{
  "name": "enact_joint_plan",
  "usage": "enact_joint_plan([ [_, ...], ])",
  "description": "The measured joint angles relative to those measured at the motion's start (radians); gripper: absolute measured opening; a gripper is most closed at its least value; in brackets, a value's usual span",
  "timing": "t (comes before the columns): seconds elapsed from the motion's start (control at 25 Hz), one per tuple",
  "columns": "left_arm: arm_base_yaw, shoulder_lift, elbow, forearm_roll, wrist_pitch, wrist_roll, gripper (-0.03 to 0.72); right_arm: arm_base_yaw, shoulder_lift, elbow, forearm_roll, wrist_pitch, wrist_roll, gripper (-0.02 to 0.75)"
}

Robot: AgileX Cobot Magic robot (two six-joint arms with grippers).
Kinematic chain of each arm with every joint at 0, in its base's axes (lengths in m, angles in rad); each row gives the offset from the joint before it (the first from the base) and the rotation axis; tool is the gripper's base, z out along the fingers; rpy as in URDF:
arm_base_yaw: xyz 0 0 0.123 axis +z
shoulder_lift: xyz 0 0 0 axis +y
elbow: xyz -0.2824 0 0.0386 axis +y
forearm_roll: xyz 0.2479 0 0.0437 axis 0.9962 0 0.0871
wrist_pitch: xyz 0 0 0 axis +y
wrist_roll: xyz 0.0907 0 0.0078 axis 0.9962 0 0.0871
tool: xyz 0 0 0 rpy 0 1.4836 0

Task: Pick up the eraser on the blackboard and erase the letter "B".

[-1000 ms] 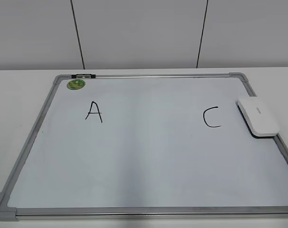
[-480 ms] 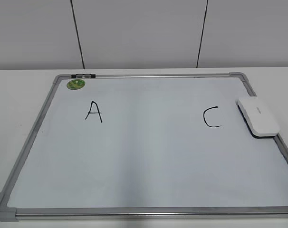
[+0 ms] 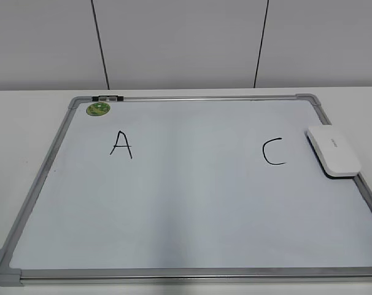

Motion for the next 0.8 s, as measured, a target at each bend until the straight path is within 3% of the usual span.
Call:
enact_joint_plan([
  [0.48,0.000,-0.012,0.000,0.002,0.000,0.000,0.267,0.000,0.000,0.000,0.000,-0.002,0.002,0.593],
  [0.8,0.000,-0.188,0.000,0.002,0.000,-0.001,0.261,0.000,-0.092,0.000,0.000,-0.004,0.002,0.593],
])
